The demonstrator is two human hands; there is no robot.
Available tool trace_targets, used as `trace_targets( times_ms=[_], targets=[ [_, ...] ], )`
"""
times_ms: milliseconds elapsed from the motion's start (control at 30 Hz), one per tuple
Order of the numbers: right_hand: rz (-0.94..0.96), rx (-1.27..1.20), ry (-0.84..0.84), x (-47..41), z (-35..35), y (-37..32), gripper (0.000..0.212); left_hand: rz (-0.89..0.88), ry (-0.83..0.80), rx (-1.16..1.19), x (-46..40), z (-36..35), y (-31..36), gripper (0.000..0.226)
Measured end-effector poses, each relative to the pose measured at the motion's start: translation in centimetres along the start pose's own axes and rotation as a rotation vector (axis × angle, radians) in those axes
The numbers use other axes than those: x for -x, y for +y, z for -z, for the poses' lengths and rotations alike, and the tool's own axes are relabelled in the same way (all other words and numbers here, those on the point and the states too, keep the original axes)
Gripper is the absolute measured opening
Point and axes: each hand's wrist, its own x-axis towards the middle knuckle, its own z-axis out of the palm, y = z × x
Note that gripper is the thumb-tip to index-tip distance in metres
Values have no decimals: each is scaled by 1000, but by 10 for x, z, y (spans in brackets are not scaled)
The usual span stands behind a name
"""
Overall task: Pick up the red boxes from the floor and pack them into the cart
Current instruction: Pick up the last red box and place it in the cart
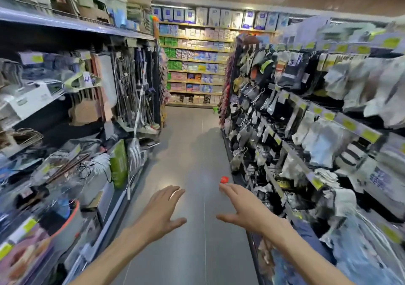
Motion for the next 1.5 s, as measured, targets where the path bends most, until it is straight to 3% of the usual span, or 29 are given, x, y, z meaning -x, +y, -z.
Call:
trace_targets(
  times_ms=[167, 533, 800, 1067, 1367, 1500],
  targets=[
    [-22, 33, -1, -126, -9, 63, 102, -18, 21, 0, -129, -24, -79, 84],
    [-121, -4, 6, -359, -17, 207, 88, -74, -19, 42, -398, -61, -212, 86],
    [-197, -85, -24, -546, -74, 362, 96, -123, -74, 25, -608, -120, -307, 82],
    [-230, -45, -49, -728, -74, 493, 95, -160, -105, 50, -816, -159, -395, 80],
    [-351, -36, -5, -892, -84, 604, 85, -304, -105, 72, -1032, -205, -498, 77],
    [-506, -48, 28, -936, -100, 654, 97, -436, -140, 110, -1135, -232, -531, 75]
  ],
)
